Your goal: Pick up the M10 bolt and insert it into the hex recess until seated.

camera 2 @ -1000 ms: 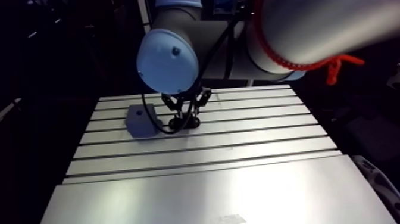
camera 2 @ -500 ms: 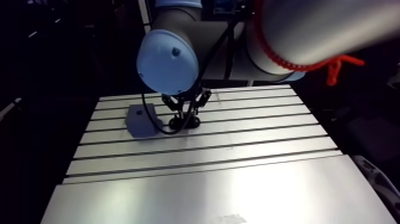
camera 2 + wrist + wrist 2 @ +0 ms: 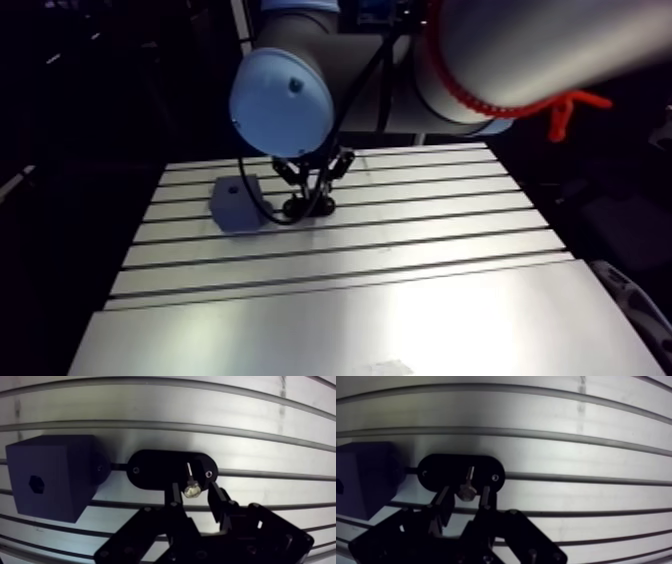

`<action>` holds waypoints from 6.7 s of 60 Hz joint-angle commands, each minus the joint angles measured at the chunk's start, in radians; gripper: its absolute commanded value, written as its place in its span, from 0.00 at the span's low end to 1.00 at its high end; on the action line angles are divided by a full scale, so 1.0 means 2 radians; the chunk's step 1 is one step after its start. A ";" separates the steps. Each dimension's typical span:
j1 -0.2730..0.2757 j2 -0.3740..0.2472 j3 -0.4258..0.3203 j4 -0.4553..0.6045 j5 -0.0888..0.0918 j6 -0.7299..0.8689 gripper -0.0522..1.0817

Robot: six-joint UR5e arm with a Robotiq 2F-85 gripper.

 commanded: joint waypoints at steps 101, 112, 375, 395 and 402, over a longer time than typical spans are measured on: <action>-0.001 0.001 0.002 -0.001 0.002 0.000 0.66; -0.001 0.001 0.002 -0.001 0.002 0.000 0.66; 0.114 0.019 -0.196 0.275 0.025 0.239 0.78; 0.115 0.020 -0.198 0.276 0.025 0.238 0.78; 0.121 0.027 -0.204 0.276 0.026 0.238 0.78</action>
